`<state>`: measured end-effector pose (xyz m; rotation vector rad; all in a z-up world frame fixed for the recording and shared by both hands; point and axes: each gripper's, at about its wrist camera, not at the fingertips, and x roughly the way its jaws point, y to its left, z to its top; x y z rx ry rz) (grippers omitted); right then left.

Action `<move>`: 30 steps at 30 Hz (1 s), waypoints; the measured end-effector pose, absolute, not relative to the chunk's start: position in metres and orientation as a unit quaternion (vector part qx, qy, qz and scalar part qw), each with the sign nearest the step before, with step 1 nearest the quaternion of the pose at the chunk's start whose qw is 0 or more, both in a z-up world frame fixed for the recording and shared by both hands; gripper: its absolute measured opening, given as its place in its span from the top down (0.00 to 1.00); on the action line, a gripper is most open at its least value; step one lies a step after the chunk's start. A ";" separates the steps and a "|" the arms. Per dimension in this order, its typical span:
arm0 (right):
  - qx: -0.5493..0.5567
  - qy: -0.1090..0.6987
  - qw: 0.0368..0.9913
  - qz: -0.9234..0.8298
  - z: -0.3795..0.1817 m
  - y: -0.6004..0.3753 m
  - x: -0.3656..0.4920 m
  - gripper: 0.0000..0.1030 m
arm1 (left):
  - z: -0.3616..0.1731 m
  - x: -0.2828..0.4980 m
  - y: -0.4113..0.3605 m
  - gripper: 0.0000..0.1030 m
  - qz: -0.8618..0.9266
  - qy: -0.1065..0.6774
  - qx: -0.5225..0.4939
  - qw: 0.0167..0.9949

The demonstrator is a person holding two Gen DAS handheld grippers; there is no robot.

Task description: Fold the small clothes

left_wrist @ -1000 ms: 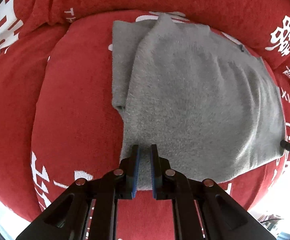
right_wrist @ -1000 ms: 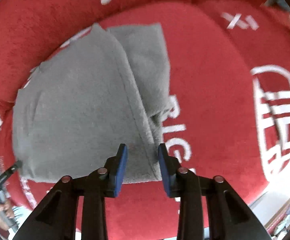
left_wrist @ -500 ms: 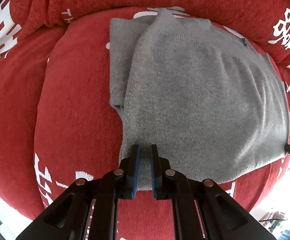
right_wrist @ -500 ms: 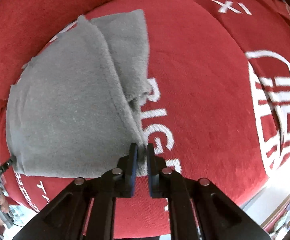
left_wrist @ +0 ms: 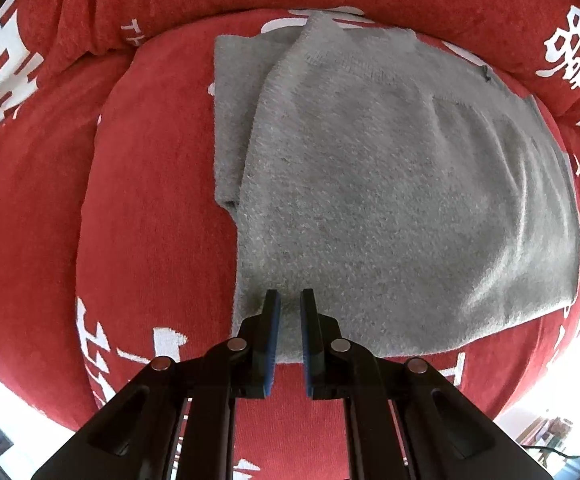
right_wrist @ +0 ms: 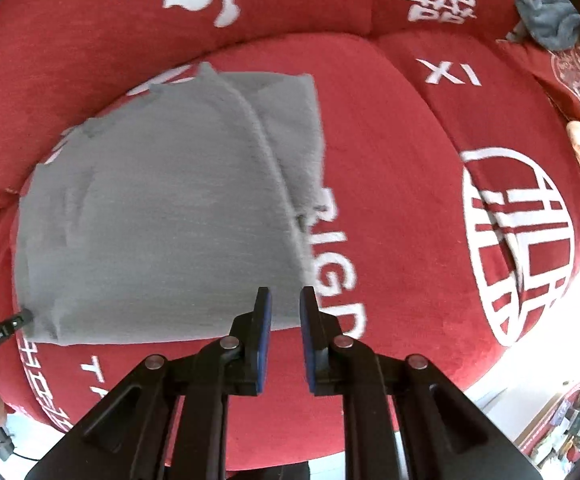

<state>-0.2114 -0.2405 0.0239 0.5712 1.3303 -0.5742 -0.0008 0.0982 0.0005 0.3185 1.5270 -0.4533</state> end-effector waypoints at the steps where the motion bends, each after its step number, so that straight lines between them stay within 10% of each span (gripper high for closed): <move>1: 0.254 0.600 0.715 -0.255 0.024 -0.237 -0.205 0.85 | 0.001 -0.001 0.097 0.90 -0.202 0.680 0.145 0.689; 3: 0.253 0.600 0.719 -0.243 0.022 -0.229 -0.196 0.85 | 0.002 -0.001 0.097 0.87 -0.201 0.677 0.146 0.692; 5: 0.262 0.601 0.719 -0.230 0.020 -0.223 -0.190 0.85 | 0.005 -0.001 0.097 0.12 -0.195 0.671 0.148 0.700; 6: 0.269 0.603 0.717 -0.224 0.018 -0.219 -0.188 0.85 | 0.008 -0.001 0.099 0.02 -0.186 0.663 0.148 0.710; 15: 0.286 0.619 0.711 -0.171 0.006 -0.184 -0.169 0.82 | 0.013 0.005 0.102 0.01 -0.170 0.656 0.141 0.722; 30: 0.297 0.616 0.719 -0.125 0.005 -0.148 -0.147 0.44 | 0.011 0.010 0.115 0.01 -0.156 0.660 0.127 0.723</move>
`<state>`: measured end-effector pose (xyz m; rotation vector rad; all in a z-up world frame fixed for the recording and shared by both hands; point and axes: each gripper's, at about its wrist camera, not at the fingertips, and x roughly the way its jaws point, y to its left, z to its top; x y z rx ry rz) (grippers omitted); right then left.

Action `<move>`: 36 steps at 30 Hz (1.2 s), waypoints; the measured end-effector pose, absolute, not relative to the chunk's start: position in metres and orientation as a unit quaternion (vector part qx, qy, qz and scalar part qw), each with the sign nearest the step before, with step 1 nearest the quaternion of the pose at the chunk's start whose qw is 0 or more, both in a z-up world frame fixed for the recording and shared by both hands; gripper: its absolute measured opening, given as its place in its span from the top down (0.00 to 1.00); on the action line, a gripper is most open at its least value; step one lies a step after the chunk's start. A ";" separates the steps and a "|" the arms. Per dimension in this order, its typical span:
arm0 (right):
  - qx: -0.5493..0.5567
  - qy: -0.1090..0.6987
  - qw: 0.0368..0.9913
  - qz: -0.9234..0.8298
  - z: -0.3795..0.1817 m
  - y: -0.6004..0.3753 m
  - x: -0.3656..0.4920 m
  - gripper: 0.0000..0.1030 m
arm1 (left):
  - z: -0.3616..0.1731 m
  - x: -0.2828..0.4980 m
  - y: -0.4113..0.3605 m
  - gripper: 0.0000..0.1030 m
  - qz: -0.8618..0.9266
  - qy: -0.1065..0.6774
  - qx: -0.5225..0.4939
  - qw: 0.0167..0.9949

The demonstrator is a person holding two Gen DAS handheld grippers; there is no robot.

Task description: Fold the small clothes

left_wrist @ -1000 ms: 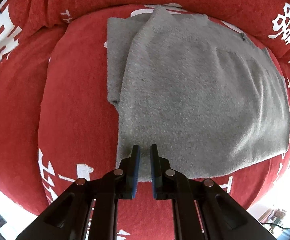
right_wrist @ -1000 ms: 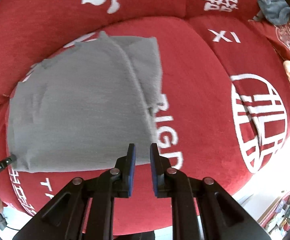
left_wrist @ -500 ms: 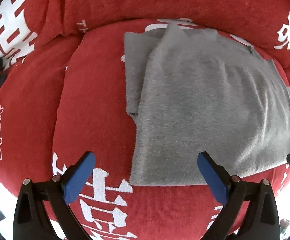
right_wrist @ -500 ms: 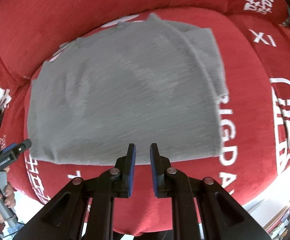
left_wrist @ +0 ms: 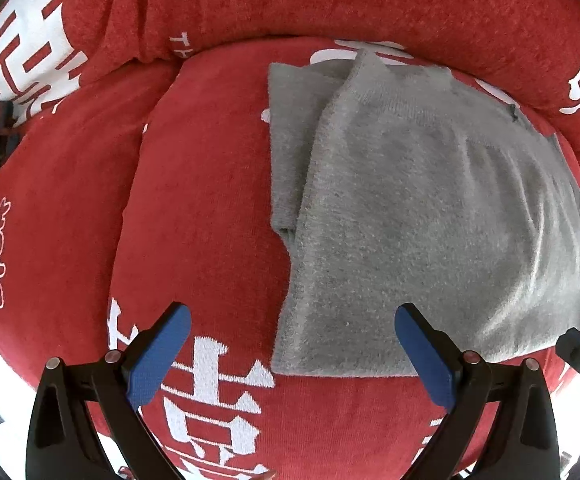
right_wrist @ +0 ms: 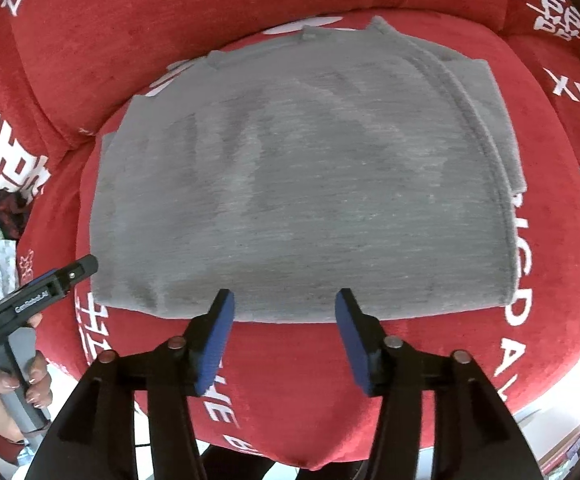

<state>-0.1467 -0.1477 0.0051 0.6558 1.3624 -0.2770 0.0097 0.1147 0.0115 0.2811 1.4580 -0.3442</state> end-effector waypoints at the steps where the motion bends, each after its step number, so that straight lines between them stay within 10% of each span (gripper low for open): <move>1: 0.300 0.616 0.718 -0.123 0.005 -0.146 -0.146 0.44 | 0.012 0.010 0.116 0.01 -0.157 0.662 0.122 0.723; 23: 0.333 0.608 0.718 -0.058 0.001 -0.093 -0.087 0.45 | 0.000 0.038 0.149 0.01 -0.167 0.676 0.103 0.710; 29: 0.313 0.603 0.732 -0.050 -0.001 -0.080 -0.043 0.76 | 0.004 0.053 0.159 0.01 -0.167 0.660 0.100 0.726; 36: 0.270 0.581 0.767 -0.041 -0.012 -0.072 0.043 0.77 | 0.001 0.069 0.167 0.01 -0.151 0.637 0.135 0.744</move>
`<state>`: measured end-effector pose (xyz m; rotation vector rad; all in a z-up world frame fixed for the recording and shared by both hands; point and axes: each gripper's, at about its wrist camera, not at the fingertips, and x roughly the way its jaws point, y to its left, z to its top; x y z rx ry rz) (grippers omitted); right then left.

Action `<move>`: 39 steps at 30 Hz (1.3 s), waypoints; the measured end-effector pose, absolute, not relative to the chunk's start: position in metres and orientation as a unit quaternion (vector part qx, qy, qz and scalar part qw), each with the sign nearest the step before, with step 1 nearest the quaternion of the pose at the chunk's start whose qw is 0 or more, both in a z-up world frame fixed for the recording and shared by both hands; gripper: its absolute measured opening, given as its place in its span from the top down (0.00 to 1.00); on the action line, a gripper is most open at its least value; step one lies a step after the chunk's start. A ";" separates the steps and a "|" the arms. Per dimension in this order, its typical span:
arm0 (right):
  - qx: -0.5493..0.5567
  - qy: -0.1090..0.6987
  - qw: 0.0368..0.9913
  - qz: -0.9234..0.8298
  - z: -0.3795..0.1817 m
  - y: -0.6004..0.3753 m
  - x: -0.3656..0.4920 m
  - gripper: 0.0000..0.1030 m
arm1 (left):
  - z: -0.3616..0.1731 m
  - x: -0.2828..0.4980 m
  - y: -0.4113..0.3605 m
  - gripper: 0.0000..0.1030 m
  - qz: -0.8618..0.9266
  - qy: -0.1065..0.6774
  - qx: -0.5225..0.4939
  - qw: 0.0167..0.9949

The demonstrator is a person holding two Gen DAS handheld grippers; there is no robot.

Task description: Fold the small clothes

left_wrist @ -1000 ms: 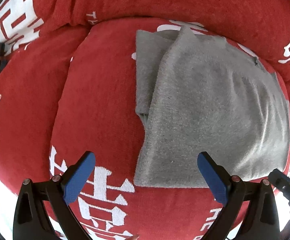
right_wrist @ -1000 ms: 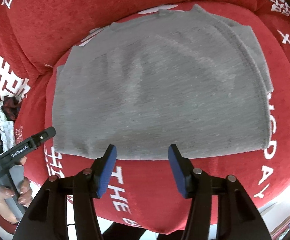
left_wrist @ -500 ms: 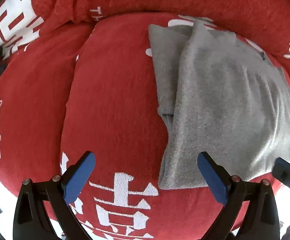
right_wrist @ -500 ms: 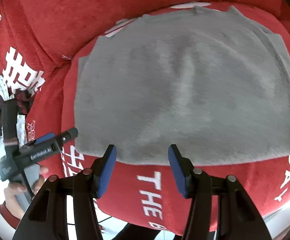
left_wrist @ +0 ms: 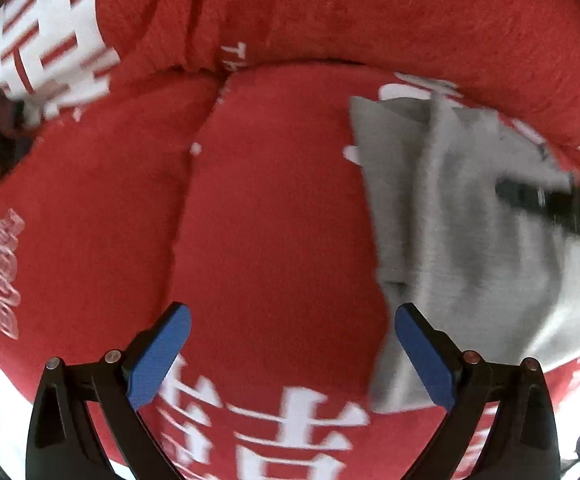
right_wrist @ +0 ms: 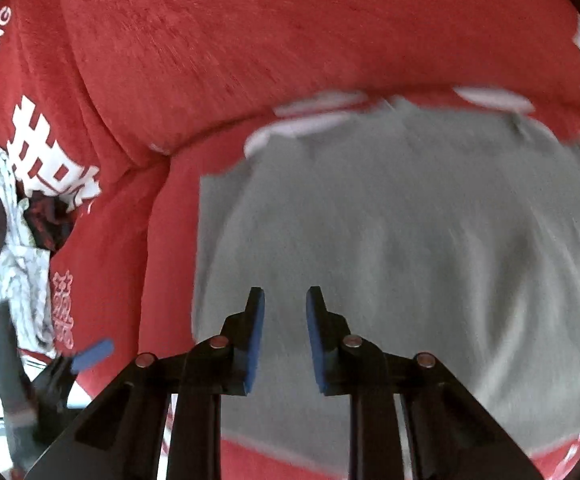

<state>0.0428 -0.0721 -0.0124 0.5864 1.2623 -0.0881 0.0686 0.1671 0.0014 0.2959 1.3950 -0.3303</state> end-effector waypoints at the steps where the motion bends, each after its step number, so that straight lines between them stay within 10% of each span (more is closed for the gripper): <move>1: 0.265 0.582 0.768 -0.037 -0.017 -0.069 0.052 0.77 | -0.002 0.071 0.167 0.01 -0.151 0.632 0.149 0.746; 13: 0.247 0.613 0.749 0.035 -0.040 -0.031 0.072 0.76 | -0.025 0.093 0.180 0.01 -0.134 0.661 0.129 0.727; 39: 0.595 0.514 0.618 -0.018 -0.075 -0.069 -0.159 0.57 | -0.024 0.103 0.166 0.01 -0.196 0.699 0.023 0.687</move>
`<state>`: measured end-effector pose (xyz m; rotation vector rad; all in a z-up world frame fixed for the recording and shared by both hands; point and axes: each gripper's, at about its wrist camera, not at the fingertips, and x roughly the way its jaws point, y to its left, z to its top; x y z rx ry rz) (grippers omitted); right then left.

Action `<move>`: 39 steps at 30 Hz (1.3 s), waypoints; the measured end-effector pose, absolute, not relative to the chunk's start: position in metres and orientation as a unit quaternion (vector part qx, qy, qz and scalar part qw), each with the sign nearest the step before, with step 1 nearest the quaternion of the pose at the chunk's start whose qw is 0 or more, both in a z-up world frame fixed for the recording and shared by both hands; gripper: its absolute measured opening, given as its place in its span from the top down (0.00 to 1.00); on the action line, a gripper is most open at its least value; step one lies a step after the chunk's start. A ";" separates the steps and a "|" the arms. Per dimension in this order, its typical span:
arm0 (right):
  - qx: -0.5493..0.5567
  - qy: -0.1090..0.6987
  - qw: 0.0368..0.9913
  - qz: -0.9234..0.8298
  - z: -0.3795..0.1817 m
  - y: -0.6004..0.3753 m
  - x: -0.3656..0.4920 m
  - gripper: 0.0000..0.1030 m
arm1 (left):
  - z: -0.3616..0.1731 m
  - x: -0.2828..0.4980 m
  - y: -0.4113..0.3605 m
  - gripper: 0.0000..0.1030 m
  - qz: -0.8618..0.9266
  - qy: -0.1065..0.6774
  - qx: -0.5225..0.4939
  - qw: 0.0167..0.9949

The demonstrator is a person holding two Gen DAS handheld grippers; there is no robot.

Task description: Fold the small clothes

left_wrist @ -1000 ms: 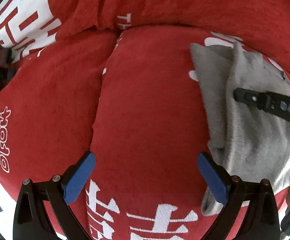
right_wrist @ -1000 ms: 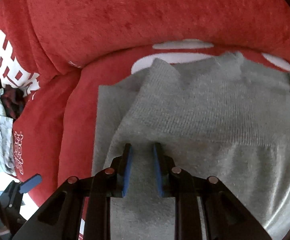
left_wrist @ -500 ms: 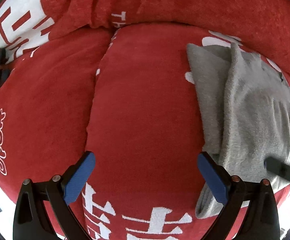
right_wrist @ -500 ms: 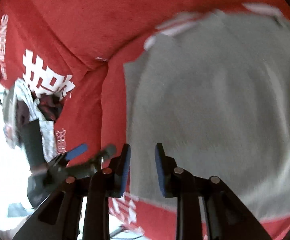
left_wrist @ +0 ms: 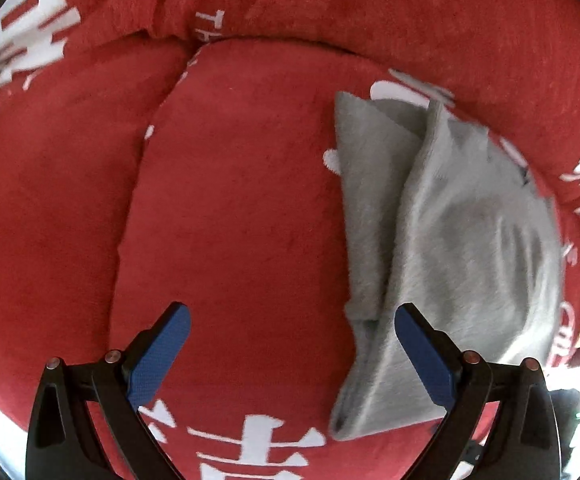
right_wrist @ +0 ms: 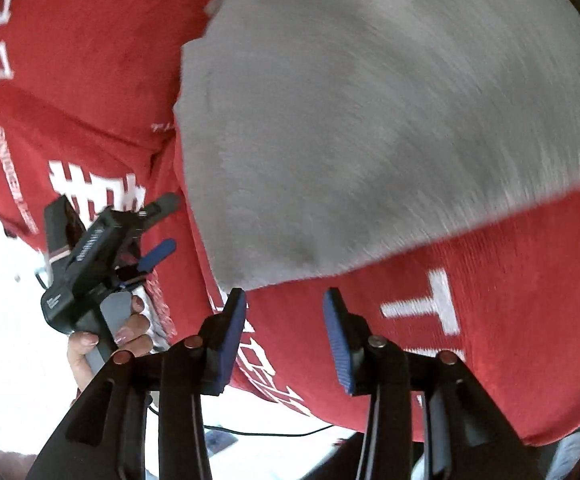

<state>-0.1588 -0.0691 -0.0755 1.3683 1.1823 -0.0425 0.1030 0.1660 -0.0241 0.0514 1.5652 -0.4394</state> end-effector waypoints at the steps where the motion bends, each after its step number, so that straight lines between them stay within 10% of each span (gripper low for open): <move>1: 0.604 0.503 0.619 -0.022 -0.079 -0.069 -0.162 0.53 | -0.026 0.106 0.167 0.01 -0.202 0.703 0.015 0.681; 12: 0.676 0.392 0.623 -0.042 -0.098 -0.073 -0.143 0.48 | -0.049 0.113 0.150 0.01 -0.292 0.739 -0.086 0.600; 15: 0.706 0.387 0.591 -0.044 -0.099 -0.074 -0.139 0.92 | -0.052 0.114 0.145 0.01 -0.316 0.743 -0.102 0.581; 31: 0.682 0.367 0.630 0.047 -0.047 -0.098 -0.122 0.92 | -0.040 0.124 0.049 0.02 -0.405 0.730 -0.116 0.538; 35: 0.608 0.463 0.644 0.041 -0.049 -0.081 -0.120 0.89 | -0.036 0.114 0.022 0.45 -0.387 0.722 -0.012 0.574; 39: 0.514 0.551 0.657 0.038 -0.038 -0.078 -0.127 0.82 | -0.041 0.105 0.016 0.46 -0.367 0.721 0.048 0.586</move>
